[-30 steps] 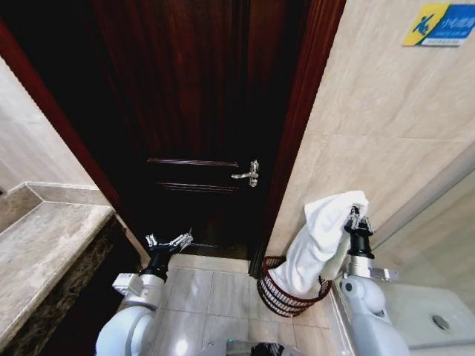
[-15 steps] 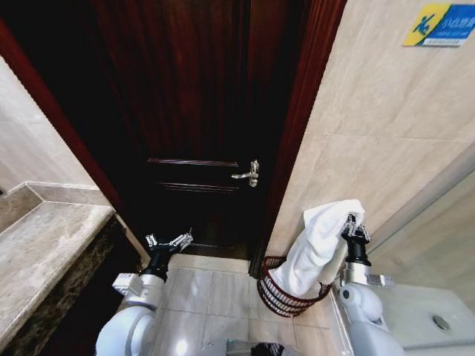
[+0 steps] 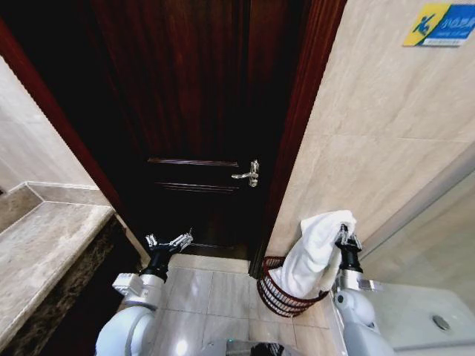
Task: Discard the used towel into the hamper.
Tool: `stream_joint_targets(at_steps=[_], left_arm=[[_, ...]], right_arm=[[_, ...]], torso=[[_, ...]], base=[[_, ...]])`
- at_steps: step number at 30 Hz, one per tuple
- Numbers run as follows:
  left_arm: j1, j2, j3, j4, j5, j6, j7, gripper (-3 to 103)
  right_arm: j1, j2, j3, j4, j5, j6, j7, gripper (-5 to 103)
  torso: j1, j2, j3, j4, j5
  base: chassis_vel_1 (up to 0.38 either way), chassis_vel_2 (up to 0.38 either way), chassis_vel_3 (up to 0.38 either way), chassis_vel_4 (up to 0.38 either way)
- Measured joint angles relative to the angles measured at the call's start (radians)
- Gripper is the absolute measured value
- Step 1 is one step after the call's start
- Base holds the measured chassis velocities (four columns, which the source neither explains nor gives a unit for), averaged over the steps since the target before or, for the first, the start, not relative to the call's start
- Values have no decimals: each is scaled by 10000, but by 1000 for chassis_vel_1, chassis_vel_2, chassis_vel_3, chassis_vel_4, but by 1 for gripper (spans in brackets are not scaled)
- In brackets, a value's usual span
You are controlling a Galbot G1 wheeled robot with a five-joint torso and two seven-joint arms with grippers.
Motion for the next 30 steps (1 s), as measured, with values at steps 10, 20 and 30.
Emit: stream_joint_targets(at_steps=[10, 20, 30], left_arm=[[0, 0, 0, 0, 0, -1, 0, 100], [0, 0, 0, 0, 0, -1, 0, 100], [0, 0, 0, 0, 0, 0, 0, 100]], right_arm=[[305, 73, -30, -1021, -24, 211, -165, 7], [458, 207, -109, -1295, -66, 228, -275, 7], [320, 849, -599, -810, -616, 249, -368, 7]], torso=[[0, -2, 0, 0, -1], [0, -2, 0, 0, -2], [0, -1, 0, 0, -2]], base=[[0, 0, 0, 0], [0, 0, 0, 0], [0, 0, 0, 0]])
